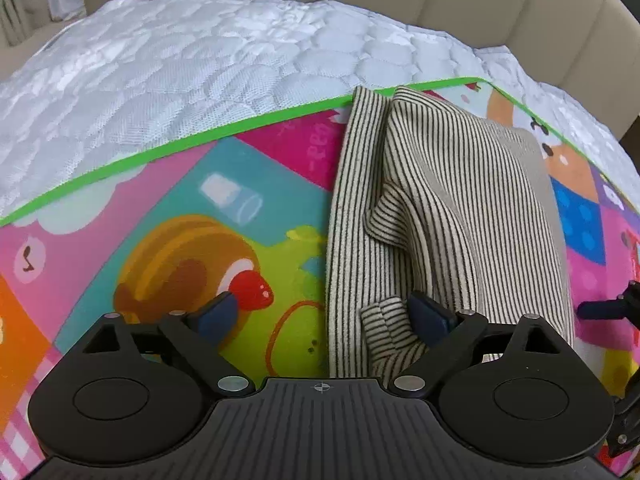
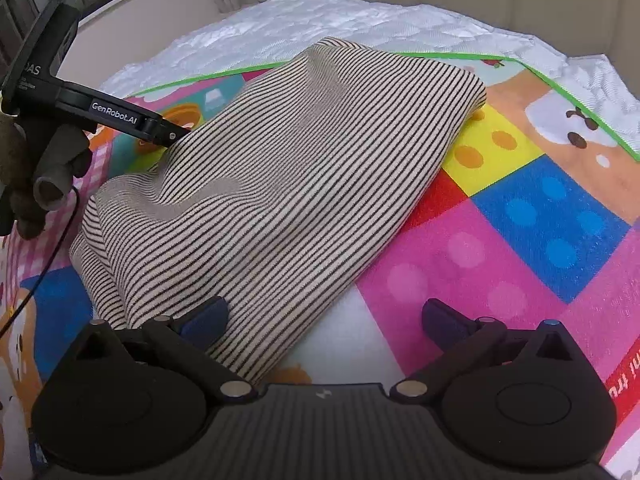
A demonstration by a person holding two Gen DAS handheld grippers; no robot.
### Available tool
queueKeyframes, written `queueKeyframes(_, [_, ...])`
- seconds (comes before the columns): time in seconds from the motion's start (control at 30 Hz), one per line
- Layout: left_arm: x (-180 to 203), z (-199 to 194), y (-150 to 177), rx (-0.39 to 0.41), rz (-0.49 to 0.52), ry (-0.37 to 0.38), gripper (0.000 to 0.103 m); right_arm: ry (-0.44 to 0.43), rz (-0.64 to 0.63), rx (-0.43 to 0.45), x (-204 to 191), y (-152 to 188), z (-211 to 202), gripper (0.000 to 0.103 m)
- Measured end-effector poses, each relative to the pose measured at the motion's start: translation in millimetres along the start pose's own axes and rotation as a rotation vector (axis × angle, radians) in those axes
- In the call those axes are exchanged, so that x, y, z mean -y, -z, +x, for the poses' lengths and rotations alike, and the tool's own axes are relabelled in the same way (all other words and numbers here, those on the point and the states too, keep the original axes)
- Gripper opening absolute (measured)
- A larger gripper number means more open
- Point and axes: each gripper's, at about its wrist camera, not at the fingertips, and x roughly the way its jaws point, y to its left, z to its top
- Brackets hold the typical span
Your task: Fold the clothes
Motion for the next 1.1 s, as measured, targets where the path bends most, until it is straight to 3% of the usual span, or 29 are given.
queueKeyframes(0.2, [-4.9, -6.5, 5.9, -0.012, -0.026, -0.026, 0.098, -0.004, 0.012, -0.016, 2.0, -0.9, 2.7, 0.103])
queueKeyframes(0.37, [-19.7, -22.3, 9.8, -0.030, -0.128, -0.056, 0.098, -0.001, 0.110, -0.056, 6.3, -17.3, -19.0, 0.103])
queueKeyframes(0.53, [-24.7, -73.2, 5.8, 0.003, -0.257, -0.077, 0.098, 0.007, 0.109, 0.154, -12.3, -50.6, -101.5, 0.103])
queueKeyframes(0.7, [6.8, -168.4, 3.6, 0.114, -0.237, -0.100, 0.099, 0.019, 0.142, 0.319, -40.7, -87.3, -184.5, 0.103])
queueKeyframes(0.83, [31.9, -244.5, 2.0, 0.203, -0.221, -0.118, 0.102, 0.030, 0.226, 0.398, -56.1, -110.3, -240.2, 0.103])
queueKeyframes(1.1, [73.9, -372.6, 3.7, 0.396, -0.215, -0.127, 0.103, 0.063, 0.319, 0.660, -66.6, -120.8, -380.9, 0.103])
